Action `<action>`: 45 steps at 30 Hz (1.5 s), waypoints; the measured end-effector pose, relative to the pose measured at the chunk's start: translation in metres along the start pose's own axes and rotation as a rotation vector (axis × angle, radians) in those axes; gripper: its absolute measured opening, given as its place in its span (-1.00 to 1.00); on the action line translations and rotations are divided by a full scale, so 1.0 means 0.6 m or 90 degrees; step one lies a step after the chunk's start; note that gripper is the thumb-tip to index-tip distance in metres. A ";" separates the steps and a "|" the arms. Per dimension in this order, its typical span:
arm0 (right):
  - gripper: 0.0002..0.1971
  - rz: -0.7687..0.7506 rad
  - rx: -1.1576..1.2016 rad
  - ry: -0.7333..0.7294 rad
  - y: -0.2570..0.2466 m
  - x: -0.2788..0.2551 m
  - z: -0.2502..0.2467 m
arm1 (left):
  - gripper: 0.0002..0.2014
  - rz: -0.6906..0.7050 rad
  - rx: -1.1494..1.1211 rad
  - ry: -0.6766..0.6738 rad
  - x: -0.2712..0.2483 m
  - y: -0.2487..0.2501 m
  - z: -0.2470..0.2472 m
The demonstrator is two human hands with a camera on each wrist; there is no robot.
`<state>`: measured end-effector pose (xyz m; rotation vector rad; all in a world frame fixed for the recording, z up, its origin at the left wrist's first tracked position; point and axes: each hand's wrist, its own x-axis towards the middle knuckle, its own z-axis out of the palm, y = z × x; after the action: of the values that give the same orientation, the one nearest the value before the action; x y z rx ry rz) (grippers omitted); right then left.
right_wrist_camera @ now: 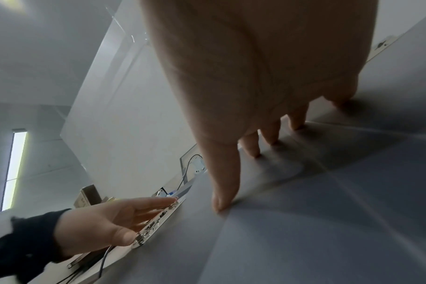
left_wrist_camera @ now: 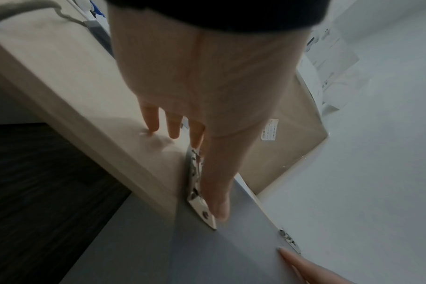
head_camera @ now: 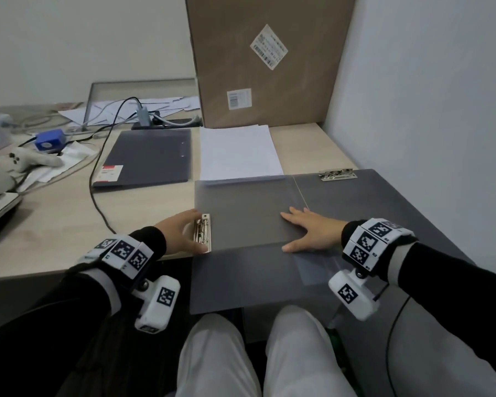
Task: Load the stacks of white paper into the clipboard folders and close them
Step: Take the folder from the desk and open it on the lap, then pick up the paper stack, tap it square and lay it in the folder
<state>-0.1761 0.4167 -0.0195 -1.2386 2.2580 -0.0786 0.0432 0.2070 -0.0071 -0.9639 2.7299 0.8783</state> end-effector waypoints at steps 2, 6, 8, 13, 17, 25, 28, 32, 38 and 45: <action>-0.05 0.001 -0.009 0.018 0.004 -0.004 0.001 | -0.08 0.008 0.032 -0.036 -0.004 0.003 -0.003; -0.07 0.019 -0.033 0.072 -0.003 -0.006 -0.010 | -0.22 0.028 0.089 -0.050 -0.007 0.016 -0.012; -0.02 0.023 -0.027 0.046 -0.007 0.000 -0.011 | -0.21 0.027 0.128 -0.043 -0.005 0.017 -0.011; 0.02 0.032 -0.038 0.001 -0.005 0.012 -0.010 | -0.08 -0.001 0.178 -0.029 0.006 0.017 -0.005; 0.01 0.035 -0.040 -0.004 -0.007 0.008 -0.011 | -0.11 0.014 0.202 -0.035 0.007 0.012 -0.010; 0.00 -0.004 -0.039 -0.017 -0.016 -0.003 -0.003 | -0.70 -0.130 -0.245 0.060 0.042 -0.016 -0.035; 0.01 -0.024 -0.044 -0.015 -0.029 -0.009 0.011 | -0.78 -0.161 -0.189 0.113 0.065 -0.021 -0.019; 0.02 -0.017 -0.050 0.002 -0.041 -0.011 0.023 | -0.77 -0.185 -0.161 0.112 0.072 -0.008 -0.024; -0.08 -0.026 0.022 0.037 -0.066 -0.017 0.036 | -0.72 -0.120 -0.023 0.188 0.062 0.059 -0.040; -0.34 0.021 0.092 0.227 0.003 0.004 -0.039 | -0.45 0.051 -0.006 0.017 0.097 0.170 0.046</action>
<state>-0.1899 0.4112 -0.0016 -1.1835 2.5194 -0.4760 -0.0666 0.2553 0.0025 -0.8789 2.8066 0.8974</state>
